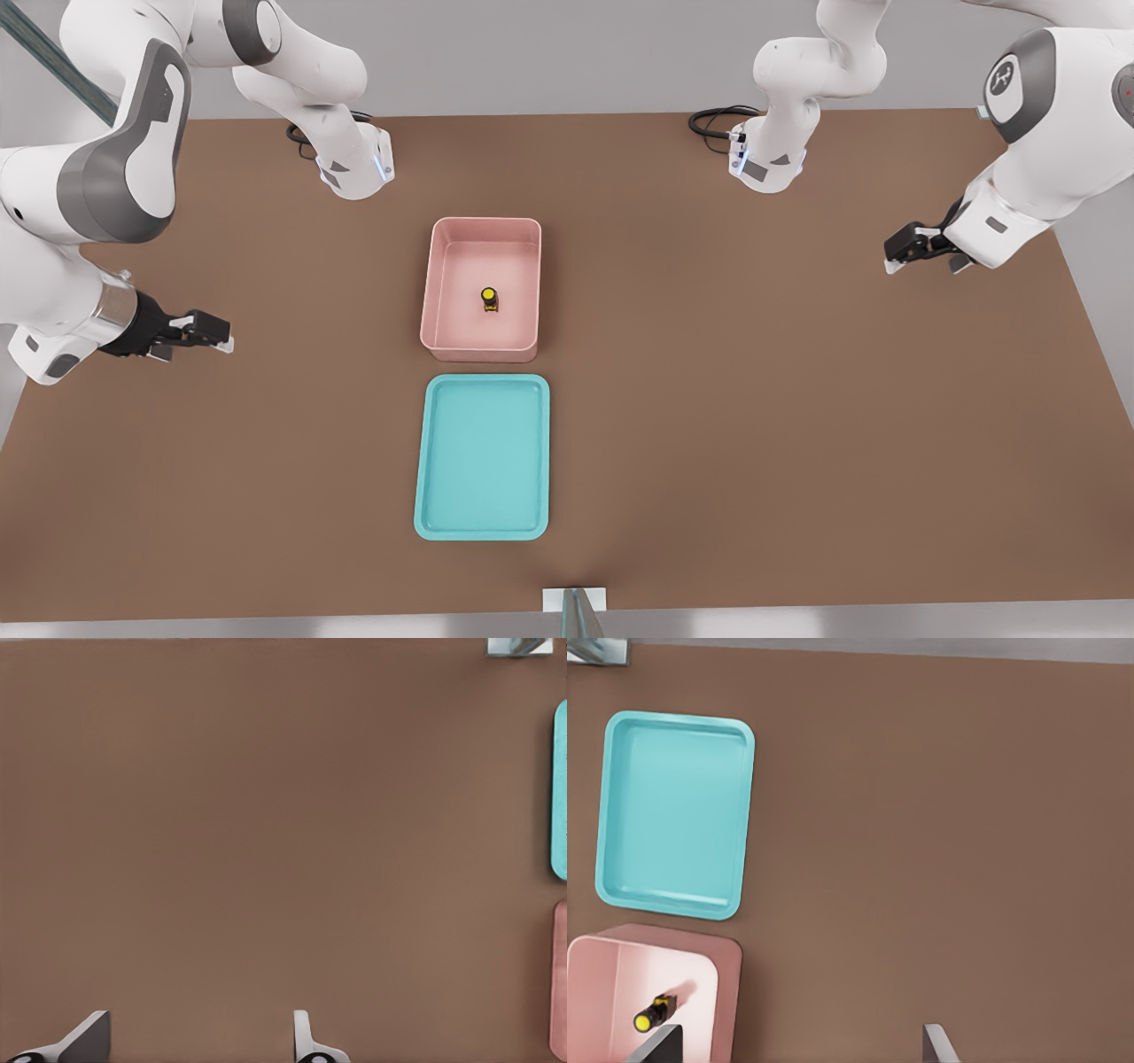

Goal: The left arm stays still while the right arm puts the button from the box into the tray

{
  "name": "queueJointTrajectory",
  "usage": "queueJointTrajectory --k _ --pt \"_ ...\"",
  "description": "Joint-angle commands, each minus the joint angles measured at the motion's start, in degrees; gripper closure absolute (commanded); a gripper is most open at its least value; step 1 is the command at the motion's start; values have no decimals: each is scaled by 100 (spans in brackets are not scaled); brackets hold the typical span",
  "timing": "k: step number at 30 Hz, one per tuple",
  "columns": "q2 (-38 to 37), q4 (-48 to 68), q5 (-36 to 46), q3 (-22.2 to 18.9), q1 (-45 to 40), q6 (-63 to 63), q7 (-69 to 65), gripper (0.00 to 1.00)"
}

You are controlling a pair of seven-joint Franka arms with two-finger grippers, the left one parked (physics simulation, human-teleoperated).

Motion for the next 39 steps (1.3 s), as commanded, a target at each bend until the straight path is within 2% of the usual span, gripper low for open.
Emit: queueJointTrajectory --k 1,2,3,4,5,6,7,8,9,10,11,12,13,14,15,17,19,21,23,25,26,33,39 --pt "-7 3 7 0 0 72 1 0" --pt "-33 -50 42 8 9 28 -52 0" --pt "-130 -252 7 88 535 -306 -113 0" --pt "-165 -200 60 131 1449 -315 18 0" --pt "-60 -182 16 237 2847 -114 922 0" --pt "-51 -252 -28 246 3444 300 2004 0" --pt "-42 -349 -292 246 3981 283 2505 0" --pt "-42 -358 -195 263 4314 212 3257 0" --pt "37 -744 -265 263 4920 597 5436 0" --pt "-261 -1517 -239 272 5071 1196 5969 0" --pt "-956 -3080 -230 255 5115 2223 5986 0" --pt "-1062 -3776 -230 202 5265 2849 6065 0" --pt "-842 -3803 -230 193 5282 2963 6531 0" --pt "-851 -4162 -230 -350 5764 3366 6575 0" --pt "-886 -4479 -239 -589 5871 3770 6549 0" --pt "-798 -4840 -248 -1424 5871 4123 4985 0" --pt "-798 -5201 -239 -1617 5862 4616 4800 0" --pt "-666 -5236 -239 -1653 5827 4791 4677 0" --pt "-772 -5798 77 -1696 5871 5573 4756 0" --pt "-772 -5939 68 -1705 5880 5644 4747 0" --pt "-772 -6281 77 -1696 5933 6169 4782 0" --pt "-447 -6870 51 -1600 6038 7586 4931 0" --pt "-262 -7161 7 -1556 6047 8087 4887 0"
